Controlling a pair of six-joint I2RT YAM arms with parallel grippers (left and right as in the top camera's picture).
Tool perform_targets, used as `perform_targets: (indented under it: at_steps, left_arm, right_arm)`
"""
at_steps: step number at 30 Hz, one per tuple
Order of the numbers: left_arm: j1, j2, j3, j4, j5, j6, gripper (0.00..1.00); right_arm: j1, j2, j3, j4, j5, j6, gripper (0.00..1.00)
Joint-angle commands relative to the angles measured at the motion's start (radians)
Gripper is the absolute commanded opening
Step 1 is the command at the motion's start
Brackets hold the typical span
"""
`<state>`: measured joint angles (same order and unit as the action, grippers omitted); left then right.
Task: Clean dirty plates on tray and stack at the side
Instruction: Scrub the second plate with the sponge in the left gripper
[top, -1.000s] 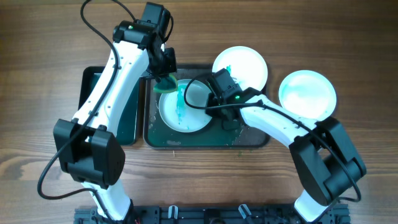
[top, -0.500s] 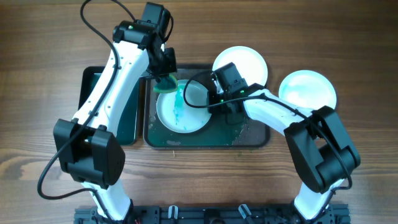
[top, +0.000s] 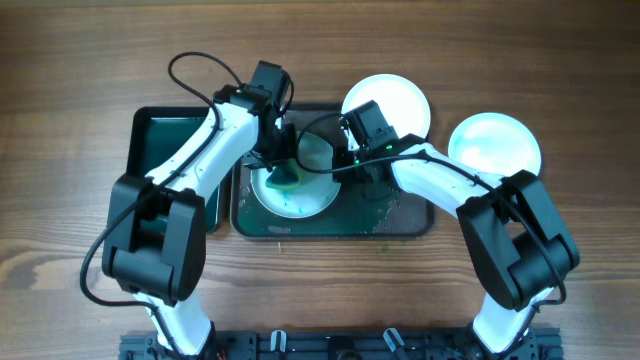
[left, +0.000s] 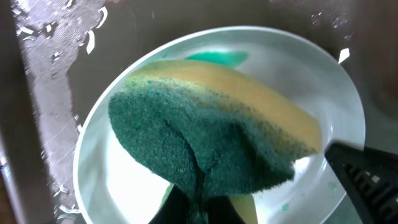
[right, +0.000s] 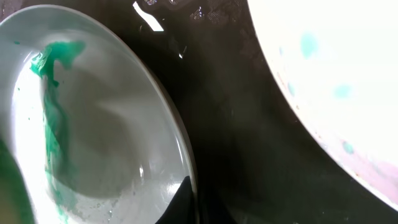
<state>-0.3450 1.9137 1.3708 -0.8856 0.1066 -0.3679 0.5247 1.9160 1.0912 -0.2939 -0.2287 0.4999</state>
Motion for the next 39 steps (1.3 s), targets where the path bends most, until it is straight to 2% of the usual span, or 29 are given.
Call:
perform_targets:
  at_steps: [1,7,9,11,13,15,16,19,20,22,24,26,27,31,32,37,39]
  left_arm:
    - [0.000,0.028,-0.041,0.019,0.015,0.020,0.04]
    - [-0.005,0.110,-0.047,0.022,0.030,-0.036,0.04]
    - [-0.015,0.110,-0.047,0.028,0.170,0.016,0.04]
    - [-0.022,0.110,-0.047,0.053,0.411,0.183,0.04]
    - [-0.021,0.110,-0.047,0.099,0.454,0.207,0.04]
    - [-0.019,0.110,-0.047,0.133,0.356,0.146,0.04]
    - [-0.018,0.110,-0.047,0.137,0.246,0.087,0.04]
    - [-0.018,0.110,-0.047,0.090,-0.233,-0.119,0.04]
    - [-0.018,0.110,-0.047,0.062,-0.342,-0.164,0.04]
    - [-0.018,0.110,-0.047,0.012,-0.453,-0.227,0.04]
    - [-0.018,0.110,-0.047,-0.034,-0.469,-0.273,0.04]
    - [-0.018,0.110,-0.047,-0.065,-0.373,-0.266,0.04]
    - [-0.019,0.110,-0.047,-0.076,-0.272,-0.237,0.04]
    - [-0.022,0.110,-0.047,-0.069,0.260,0.149,0.04]
    - [-0.024,0.110,-0.047,-0.064,0.322,0.203,0.04]
    - [-0.022,0.110,-0.047,0.088,0.350,0.203,0.04]
    - [-0.021,0.110,-0.047,0.142,0.309,0.177,0.04]
  right_arm:
    - [-0.001,0.025,0.022,0.003,-0.016,0.008,0.04]
    - [-0.001,0.025,0.022,0.003,-0.017,0.008,0.04]
    - [-0.001,0.025,0.022,0.004,-0.017,0.008,0.04]
    - [-0.001,0.025,0.022,0.003,-0.018,0.008,0.04]
    - [-0.001,0.025,0.022,0.003,-0.020,0.007,0.04]
    - [-0.001,0.025,0.022,0.001,-0.021,0.008,0.04]
    - [-0.001,0.025,0.022,0.000,-0.021,0.008,0.05]
    - [-0.001,0.025,0.021,-0.003,-0.031,0.008,0.04]
    - [-0.001,0.025,0.021,-0.004,-0.031,0.008,0.04]
    - [-0.001,0.025,0.021,-0.005,-0.031,0.008,0.04]
    - [-0.001,0.025,0.021,-0.005,-0.031,0.008,0.04]
    - [-0.001,0.025,0.021,-0.005,-0.030,0.016,0.04]
    - [-0.001,0.025,0.021,-0.005,-0.030,0.016,0.04]
    - [-0.001,0.025,0.021,-0.005,-0.031,0.016,0.04]
    - [-0.001,0.025,0.021,-0.005,-0.031,0.016,0.04]
    - [-0.001,0.025,0.021,-0.008,-0.031,0.016,0.04]
    - [-0.001,0.025,0.021,-0.008,-0.030,0.015,0.04]
